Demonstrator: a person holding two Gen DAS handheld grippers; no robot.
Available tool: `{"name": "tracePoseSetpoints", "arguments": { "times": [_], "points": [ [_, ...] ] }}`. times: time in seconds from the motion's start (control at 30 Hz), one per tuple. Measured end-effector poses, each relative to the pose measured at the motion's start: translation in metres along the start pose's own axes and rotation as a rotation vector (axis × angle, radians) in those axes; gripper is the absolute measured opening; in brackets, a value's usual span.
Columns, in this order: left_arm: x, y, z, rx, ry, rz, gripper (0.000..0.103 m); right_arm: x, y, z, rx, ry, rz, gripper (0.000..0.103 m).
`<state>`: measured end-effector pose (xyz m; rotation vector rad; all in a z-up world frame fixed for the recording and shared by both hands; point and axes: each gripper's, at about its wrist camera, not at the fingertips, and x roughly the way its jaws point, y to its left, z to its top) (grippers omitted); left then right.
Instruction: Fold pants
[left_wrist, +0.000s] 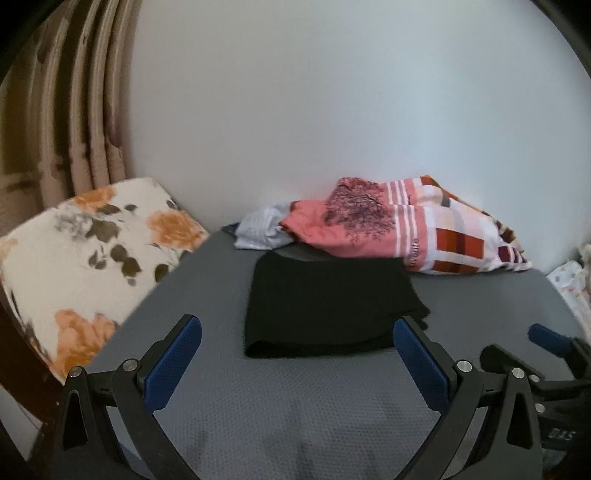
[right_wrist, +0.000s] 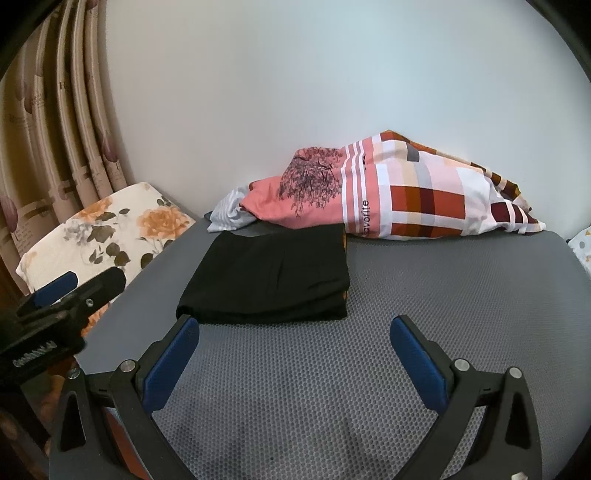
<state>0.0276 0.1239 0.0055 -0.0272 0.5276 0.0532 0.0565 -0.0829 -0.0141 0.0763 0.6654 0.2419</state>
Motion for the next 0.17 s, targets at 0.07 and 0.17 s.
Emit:
{"name": "tracePoseSetpoints", "arguments": {
  "times": [0.07,0.17],
  "points": [
    [0.0002,0.0006,0.0001,-0.003,0.0,0.011,0.103,0.0032,0.0007,0.002,-0.006,0.003,0.003,0.103],
    [0.001,0.0004,0.0004,-0.008,0.003,0.017,0.103,0.0033,0.0021,0.0013,-0.009,0.003,0.003,0.103]
  ]
}}
